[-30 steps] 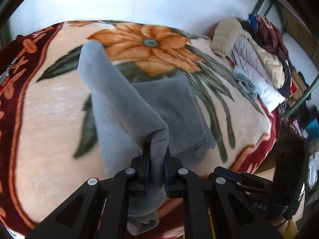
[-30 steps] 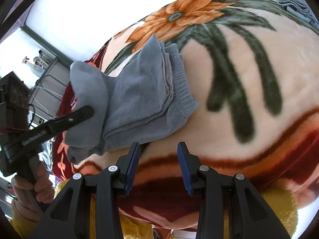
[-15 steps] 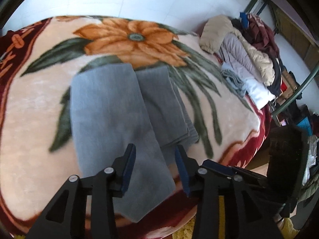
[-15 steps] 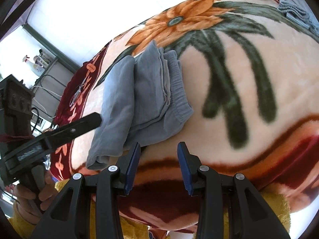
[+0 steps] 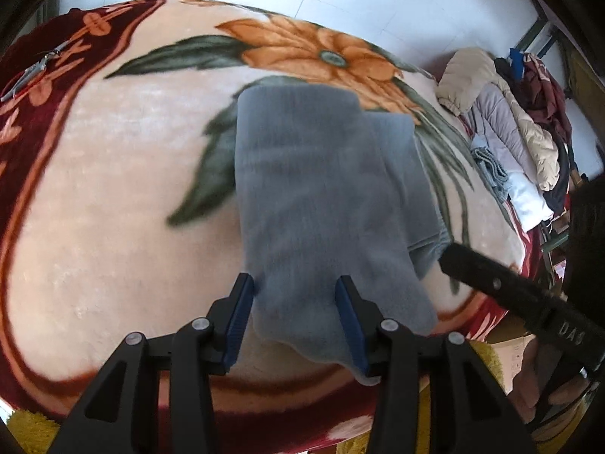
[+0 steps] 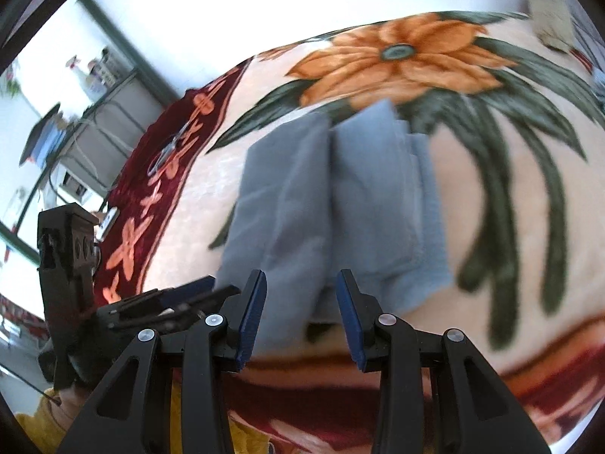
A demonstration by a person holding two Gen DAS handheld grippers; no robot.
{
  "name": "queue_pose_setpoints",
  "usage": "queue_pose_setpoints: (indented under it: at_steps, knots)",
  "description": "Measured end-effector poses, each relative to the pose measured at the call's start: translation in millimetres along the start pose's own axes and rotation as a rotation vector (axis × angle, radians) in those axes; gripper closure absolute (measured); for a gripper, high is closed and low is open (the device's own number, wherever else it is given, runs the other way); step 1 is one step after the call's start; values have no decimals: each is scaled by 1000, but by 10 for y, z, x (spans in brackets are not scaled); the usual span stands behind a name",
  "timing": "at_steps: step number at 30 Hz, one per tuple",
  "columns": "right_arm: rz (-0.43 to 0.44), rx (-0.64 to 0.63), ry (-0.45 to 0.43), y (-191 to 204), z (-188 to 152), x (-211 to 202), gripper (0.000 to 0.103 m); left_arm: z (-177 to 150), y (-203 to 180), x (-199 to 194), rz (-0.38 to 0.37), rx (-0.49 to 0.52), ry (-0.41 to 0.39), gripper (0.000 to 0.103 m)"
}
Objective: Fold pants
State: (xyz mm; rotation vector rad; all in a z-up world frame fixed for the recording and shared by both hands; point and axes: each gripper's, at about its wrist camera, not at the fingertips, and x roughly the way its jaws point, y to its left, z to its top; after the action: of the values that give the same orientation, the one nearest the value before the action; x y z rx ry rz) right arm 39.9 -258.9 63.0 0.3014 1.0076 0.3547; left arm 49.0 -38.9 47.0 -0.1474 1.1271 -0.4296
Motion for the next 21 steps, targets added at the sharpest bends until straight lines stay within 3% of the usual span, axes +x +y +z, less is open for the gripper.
queue_pose_setpoints:
  at_steps: [4, 7, 11, 18, 21]
  knots:
    - [-36, -40, 38, 85, 32, 211, 64, -26, 40, 13, -3, -5, -4, 52]
    - [-117, -61, 84, 32, -18, 363, 64, -39, 68, 33, -10, -18, -1, 51]
    - [-87, 6, 130, -174, -76, 396, 64, -73, 111, 21, 6, -10, 9, 46]
    - [-74, -25, 85, 8, 109, 222, 64, -117, 224, -48, 3, -35, -10, 40]
    - [-128, -92, 63, 141, 254, 257, 64, -136, 237, -17, -2, -39, -2, 40]
